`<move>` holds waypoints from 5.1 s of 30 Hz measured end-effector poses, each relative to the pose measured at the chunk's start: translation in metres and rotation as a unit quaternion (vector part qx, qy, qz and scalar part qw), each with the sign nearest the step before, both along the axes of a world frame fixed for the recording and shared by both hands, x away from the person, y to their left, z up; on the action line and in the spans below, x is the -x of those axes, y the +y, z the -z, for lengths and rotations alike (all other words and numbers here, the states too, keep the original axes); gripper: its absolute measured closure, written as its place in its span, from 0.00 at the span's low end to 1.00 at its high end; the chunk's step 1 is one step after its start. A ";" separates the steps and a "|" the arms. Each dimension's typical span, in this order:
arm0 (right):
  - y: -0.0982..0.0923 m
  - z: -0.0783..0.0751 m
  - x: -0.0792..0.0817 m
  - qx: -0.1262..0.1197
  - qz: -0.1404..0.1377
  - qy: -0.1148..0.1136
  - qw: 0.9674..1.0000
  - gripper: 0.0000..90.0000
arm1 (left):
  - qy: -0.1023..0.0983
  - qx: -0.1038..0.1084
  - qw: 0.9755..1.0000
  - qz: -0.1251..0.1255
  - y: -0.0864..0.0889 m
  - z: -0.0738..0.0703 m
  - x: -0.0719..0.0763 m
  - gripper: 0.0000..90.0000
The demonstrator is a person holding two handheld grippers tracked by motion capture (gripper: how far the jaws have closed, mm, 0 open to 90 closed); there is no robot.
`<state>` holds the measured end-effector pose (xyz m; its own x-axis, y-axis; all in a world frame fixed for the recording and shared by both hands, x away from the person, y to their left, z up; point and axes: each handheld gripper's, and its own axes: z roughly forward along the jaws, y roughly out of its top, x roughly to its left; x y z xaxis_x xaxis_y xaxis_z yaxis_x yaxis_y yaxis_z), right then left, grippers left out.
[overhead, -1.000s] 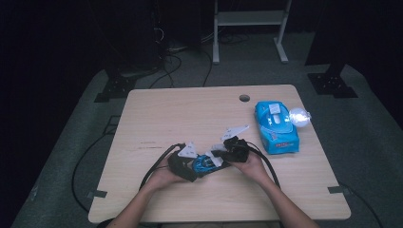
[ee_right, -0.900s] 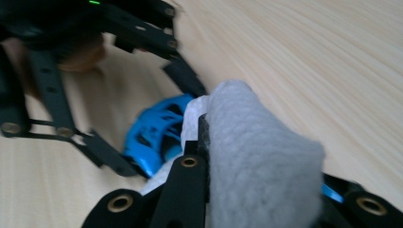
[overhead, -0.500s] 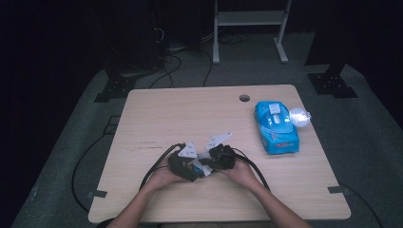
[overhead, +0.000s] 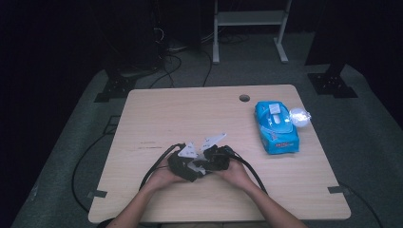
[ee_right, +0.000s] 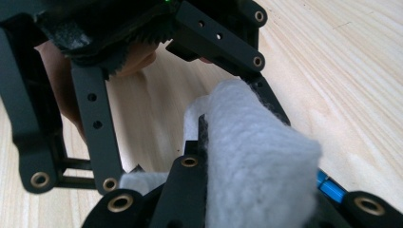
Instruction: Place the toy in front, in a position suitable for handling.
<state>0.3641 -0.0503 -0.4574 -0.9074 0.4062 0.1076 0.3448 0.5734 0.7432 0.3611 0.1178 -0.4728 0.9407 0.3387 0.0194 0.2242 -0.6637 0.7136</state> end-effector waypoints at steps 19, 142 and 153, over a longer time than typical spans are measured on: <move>-0.042 -0.008 -0.024 0.004 0.089 -0.011 0.996 0.93 | 0.004 0.003 1.000 -0.002 0.000 0.001 -0.001 0.28; -0.100 -0.003 0.014 0.015 0.094 -0.045 0.994 0.93 | 0.087 0.069 0.993 -0.036 0.015 -0.009 -0.019 0.16; -0.100 0.000 0.021 0.017 0.089 -0.079 0.993 0.94 | 0.117 0.068 0.989 -0.067 0.009 -0.002 -0.026 0.19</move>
<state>0.3427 -0.1506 -0.4577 -0.8251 0.5630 -0.0469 0.3237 0.5392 0.7775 0.3874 0.1266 -0.4710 0.8604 0.4456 -0.2472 0.4731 -0.5184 0.7123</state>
